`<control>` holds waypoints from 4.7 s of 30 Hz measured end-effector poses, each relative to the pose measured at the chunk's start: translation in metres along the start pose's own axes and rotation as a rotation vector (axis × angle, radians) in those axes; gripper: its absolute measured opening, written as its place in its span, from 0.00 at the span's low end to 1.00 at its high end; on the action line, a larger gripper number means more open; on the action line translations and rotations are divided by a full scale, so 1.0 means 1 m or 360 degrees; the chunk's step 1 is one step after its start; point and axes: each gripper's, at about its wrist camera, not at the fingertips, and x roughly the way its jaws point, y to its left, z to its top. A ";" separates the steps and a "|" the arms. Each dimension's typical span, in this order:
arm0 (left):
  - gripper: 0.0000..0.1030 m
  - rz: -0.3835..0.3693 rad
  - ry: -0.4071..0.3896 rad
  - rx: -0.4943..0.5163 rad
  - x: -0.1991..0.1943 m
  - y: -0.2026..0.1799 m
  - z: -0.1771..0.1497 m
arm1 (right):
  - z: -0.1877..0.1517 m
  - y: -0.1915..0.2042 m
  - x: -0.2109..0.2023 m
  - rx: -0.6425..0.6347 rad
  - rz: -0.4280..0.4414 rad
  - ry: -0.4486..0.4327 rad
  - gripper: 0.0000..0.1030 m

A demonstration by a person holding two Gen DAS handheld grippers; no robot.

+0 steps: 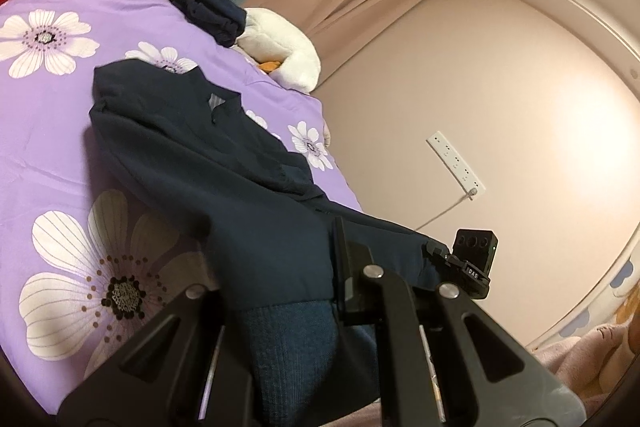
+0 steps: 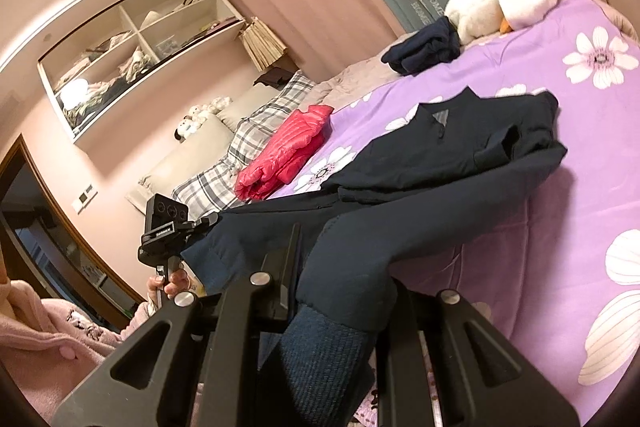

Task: Fold large clothes
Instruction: 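Lift the held hem with both tools and fold it toward the collar, then lower the folded hem onto the collar area with both tools, then grasp the folded jacket's side edge with both tools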

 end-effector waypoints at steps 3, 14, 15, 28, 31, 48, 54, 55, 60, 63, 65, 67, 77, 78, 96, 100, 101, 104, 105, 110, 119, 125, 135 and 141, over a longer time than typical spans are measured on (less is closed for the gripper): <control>0.09 -0.0021 -0.0005 0.0031 -0.007 -0.012 -0.003 | 0.001 0.009 -0.010 -0.0050 0.0006 -0.0012 0.15; 0.09 -0.0096 -0.0048 0.0150 -0.036 -0.060 -0.005 | 0.008 0.060 -0.035 -0.0317 0.0103 -0.0061 0.15; 0.09 -0.0099 -0.0055 0.0166 -0.038 -0.064 -0.005 | 0.009 0.062 -0.038 -0.0337 0.0112 -0.0067 0.15; 0.09 0.0048 -0.0057 0.0004 -0.018 -0.028 0.026 | 0.030 0.036 -0.024 -0.0245 0.0023 -0.0097 0.15; 0.10 0.0081 -0.0071 -0.0048 -0.008 -0.015 0.041 | 0.037 0.016 -0.019 -0.0146 0.0005 -0.0135 0.15; 0.10 0.0434 -0.0024 -0.0292 0.048 0.062 0.107 | 0.090 -0.061 0.039 0.0153 -0.0176 -0.0178 0.15; 0.11 0.0456 0.0001 -0.0313 0.063 0.082 0.113 | 0.097 -0.082 0.050 0.0217 -0.0232 -0.0164 0.15; 0.11 0.0457 0.0008 -0.0326 0.066 0.087 0.113 | 0.098 -0.085 0.052 0.0220 -0.0239 -0.0160 0.15; 0.12 0.0503 0.0051 -0.0383 0.083 0.108 0.113 | 0.095 -0.108 0.066 0.0289 -0.0323 -0.0117 0.15; 0.12 0.0518 0.0065 -0.0393 0.089 0.117 0.111 | 0.092 -0.117 0.074 0.0299 -0.0370 -0.0084 0.15; 0.13 0.0518 0.0073 -0.0412 0.092 0.123 0.112 | 0.090 -0.122 0.079 0.0295 -0.0398 -0.0064 0.15; 0.14 0.0519 0.0085 -0.0439 0.097 0.131 0.114 | 0.089 -0.131 0.084 0.0307 -0.0425 -0.0046 0.15; 0.14 0.0580 0.0126 -0.0497 0.125 0.163 0.131 | 0.098 -0.164 0.112 0.0379 -0.0479 -0.0009 0.15; 0.14 0.0579 0.0131 -0.0516 0.128 0.168 0.133 | 0.100 -0.168 0.115 0.0386 -0.0484 -0.0006 0.15; 0.16 0.0676 0.0157 -0.0592 0.168 0.203 0.177 | 0.130 -0.214 0.151 0.0534 -0.0565 -0.0036 0.15; 0.16 0.0725 0.0178 -0.0603 0.178 0.213 0.184 | 0.133 -0.229 0.160 0.0616 -0.0579 -0.0042 0.15; 0.16 0.0734 0.0185 -0.0615 0.181 0.217 0.185 | 0.134 -0.233 0.162 0.0630 -0.0586 -0.0036 0.15; 0.16 0.0776 0.0218 -0.0642 0.190 0.229 0.185 | 0.133 -0.245 0.171 0.0689 -0.0605 -0.0015 0.15; 0.16 0.0794 0.0231 -0.0653 0.194 0.234 0.184 | 0.133 -0.248 0.173 0.0706 -0.0613 -0.0008 0.15; 0.17 0.0840 0.0268 -0.0703 0.204 0.252 0.181 | 0.128 -0.266 0.186 0.0772 -0.0671 0.0050 0.15; 0.17 0.0882 0.0297 -0.0743 0.213 0.266 0.185 | 0.127 -0.282 0.196 0.0828 -0.0690 0.0077 0.15; 0.17 0.0922 0.0332 -0.0763 0.222 0.273 0.194 | 0.131 -0.288 0.201 0.0865 -0.0705 0.0073 0.15; 0.54 0.0795 0.0283 -0.0878 0.220 0.279 0.196 | 0.129 -0.299 0.205 0.0939 -0.0699 0.0109 0.18; 0.59 0.0835 0.0257 -0.0830 0.225 0.272 0.204 | 0.133 -0.297 0.201 0.0970 -0.0687 0.0065 0.29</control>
